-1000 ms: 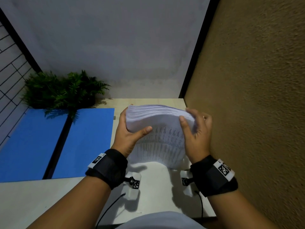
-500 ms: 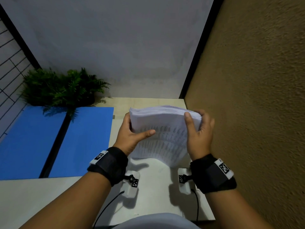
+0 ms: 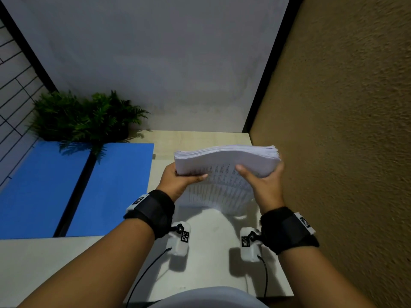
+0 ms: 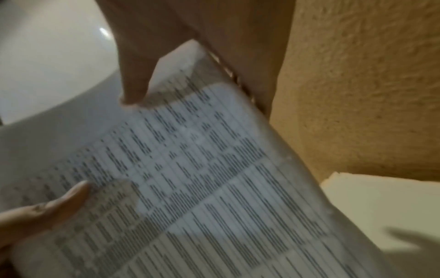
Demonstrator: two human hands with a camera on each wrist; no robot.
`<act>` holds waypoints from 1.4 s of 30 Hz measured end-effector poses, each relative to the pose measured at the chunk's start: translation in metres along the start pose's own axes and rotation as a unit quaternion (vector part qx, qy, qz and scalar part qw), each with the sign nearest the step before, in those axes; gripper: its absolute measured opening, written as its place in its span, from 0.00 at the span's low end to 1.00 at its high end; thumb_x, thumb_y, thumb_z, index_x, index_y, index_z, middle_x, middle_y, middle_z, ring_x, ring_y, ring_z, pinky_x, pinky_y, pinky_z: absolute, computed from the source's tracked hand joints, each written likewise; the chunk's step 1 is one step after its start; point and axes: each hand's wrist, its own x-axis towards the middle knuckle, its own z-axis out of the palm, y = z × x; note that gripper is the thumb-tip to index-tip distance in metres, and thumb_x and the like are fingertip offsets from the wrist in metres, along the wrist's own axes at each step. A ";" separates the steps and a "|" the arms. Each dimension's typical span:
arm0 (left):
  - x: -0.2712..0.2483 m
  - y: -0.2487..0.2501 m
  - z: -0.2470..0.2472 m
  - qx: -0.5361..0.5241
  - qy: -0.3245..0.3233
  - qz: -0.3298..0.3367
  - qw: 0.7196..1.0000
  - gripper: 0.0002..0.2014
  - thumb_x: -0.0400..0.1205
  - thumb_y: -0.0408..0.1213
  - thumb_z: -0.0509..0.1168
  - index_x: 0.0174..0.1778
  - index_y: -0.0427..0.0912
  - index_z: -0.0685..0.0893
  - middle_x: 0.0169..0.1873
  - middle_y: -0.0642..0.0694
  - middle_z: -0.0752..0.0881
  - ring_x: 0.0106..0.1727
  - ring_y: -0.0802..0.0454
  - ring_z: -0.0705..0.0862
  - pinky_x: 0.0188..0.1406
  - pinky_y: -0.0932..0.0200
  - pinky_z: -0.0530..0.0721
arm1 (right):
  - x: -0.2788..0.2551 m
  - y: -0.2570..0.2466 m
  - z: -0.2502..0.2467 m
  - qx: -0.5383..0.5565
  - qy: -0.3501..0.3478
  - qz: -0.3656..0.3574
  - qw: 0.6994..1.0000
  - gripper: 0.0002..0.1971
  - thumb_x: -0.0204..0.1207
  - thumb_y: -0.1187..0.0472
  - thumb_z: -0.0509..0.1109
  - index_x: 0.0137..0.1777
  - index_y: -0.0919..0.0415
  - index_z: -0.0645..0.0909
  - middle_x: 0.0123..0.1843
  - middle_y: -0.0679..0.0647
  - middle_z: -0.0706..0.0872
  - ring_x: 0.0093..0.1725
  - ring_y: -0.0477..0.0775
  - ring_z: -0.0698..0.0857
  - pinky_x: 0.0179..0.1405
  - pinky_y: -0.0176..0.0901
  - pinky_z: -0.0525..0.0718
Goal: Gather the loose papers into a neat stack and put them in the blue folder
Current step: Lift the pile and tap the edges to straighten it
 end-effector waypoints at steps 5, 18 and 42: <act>-0.002 0.000 0.001 -0.012 0.009 -0.006 1.000 0.20 0.68 0.25 0.79 0.52 0.46 0.87 0.51 0.43 0.90 0.58 0.42 0.86 0.54 0.51 0.85 | -0.001 0.011 0.001 0.035 -0.034 0.068 0.996 0.24 0.60 0.69 0.84 0.57 0.65 0.84 0.56 0.63 0.90 0.59 0.65 0.87 0.62 0.67 0.84; -0.024 -0.010 -0.011 -0.046 0.026 0.001 0.999 0.29 0.56 0.35 0.85 0.54 0.43 0.88 0.50 0.44 0.92 0.56 0.44 0.89 0.46 0.54 0.88 | -0.034 0.003 0.009 0.059 -0.094 0.031 0.993 0.36 0.50 0.61 0.87 0.62 0.60 0.83 0.56 0.60 0.90 0.56 0.60 0.89 0.50 0.54 0.90; -0.027 0.019 -0.016 -0.030 0.032 0.054 0.998 0.28 0.57 0.39 0.83 0.55 0.42 0.88 0.47 0.46 0.92 0.50 0.50 0.90 0.43 0.59 0.87 | -0.028 -0.021 0.007 0.056 -0.039 -0.029 0.997 0.30 0.49 0.60 0.88 0.53 0.55 0.84 0.54 0.58 0.89 0.59 0.65 0.87 0.54 0.58 0.89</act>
